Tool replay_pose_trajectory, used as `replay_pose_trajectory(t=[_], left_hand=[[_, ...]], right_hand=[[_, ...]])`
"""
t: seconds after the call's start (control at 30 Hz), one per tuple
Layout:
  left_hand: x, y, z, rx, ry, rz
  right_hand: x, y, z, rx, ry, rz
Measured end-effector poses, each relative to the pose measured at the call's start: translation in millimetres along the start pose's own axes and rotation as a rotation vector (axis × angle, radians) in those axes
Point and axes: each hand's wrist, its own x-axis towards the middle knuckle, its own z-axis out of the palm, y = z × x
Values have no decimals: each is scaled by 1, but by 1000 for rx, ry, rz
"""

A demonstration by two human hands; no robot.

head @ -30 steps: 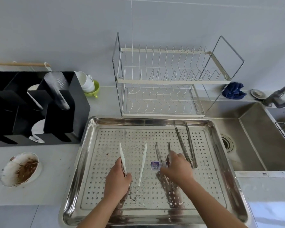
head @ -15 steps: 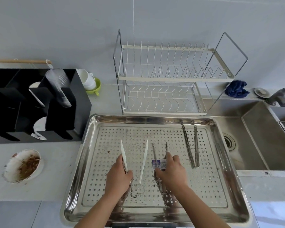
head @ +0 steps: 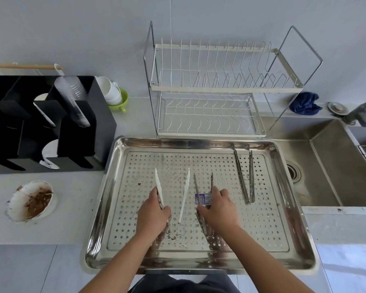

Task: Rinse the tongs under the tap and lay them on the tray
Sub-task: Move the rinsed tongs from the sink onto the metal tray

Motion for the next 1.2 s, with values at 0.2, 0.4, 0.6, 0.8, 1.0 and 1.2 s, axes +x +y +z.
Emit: replay_pose_trajectory(t=[0.2, 0.4, 0.6, 0.8, 1.0, 1.2], left_hand=[[-2, 1, -2, 4, -8, 5], [-5, 2, -1, 6, -8, 5], [-5, 1, -2, 0, -10, 2], [-6, 1, -1, -9, 2, 11], [-12, -8, -4, -30, 113, 54], [-16, -28, -10, 131, 174, 149]], right_hand=[[-4, 0, -2, 43, -12, 26], [-5, 2, -4, 25, -18, 42], [-11, 1, -5, 33, -18, 42], [-12, 2, -4, 26, -5, 38], [-6, 19, -20, 101, 103, 78], [16, 57, -54, 66, 310, 154]])
